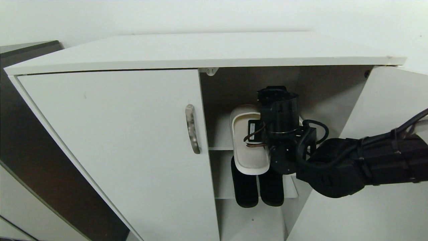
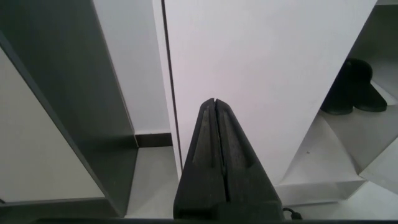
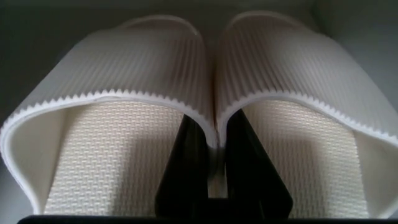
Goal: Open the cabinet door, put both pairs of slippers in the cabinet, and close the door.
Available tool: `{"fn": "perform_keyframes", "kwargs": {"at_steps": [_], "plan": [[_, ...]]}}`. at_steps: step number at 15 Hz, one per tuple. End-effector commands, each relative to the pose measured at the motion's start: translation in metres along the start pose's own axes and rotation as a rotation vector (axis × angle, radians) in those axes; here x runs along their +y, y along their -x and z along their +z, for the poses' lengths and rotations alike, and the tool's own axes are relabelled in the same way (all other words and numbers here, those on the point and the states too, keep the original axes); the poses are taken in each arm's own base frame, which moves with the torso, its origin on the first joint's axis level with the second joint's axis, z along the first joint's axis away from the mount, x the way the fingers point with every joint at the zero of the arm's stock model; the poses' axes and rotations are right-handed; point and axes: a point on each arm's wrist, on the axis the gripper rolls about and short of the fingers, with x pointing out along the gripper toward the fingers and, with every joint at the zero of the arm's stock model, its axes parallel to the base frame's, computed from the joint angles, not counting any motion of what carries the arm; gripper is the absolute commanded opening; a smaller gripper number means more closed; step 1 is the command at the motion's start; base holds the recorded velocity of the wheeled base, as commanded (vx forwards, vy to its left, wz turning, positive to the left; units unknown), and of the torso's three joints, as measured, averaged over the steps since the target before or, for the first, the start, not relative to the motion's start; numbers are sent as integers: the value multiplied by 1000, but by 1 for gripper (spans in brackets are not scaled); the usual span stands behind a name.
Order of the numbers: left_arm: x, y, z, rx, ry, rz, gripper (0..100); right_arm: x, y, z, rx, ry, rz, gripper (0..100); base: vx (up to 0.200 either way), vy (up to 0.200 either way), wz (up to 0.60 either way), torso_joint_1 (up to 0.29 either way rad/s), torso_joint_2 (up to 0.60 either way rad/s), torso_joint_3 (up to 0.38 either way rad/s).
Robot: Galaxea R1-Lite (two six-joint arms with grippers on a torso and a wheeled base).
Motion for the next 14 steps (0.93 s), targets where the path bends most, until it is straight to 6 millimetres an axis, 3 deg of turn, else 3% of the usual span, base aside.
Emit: {"fn": "perform_keyframes", "kwargs": {"at_steps": [1,8,14], "plan": [[0,0,0,1,0,-1,0,3,-18,-2,-5,-8,-21,0,0,0,0,0,0,0],[0,0,0,1,-2,0,0,7,-44,23,5,-11,-50,0,0,0,0,0,0,0],[0,0,0,1,0,0,0,7,-57,18,10,-8,-67,0,0,0,0,0,0,0]]}}
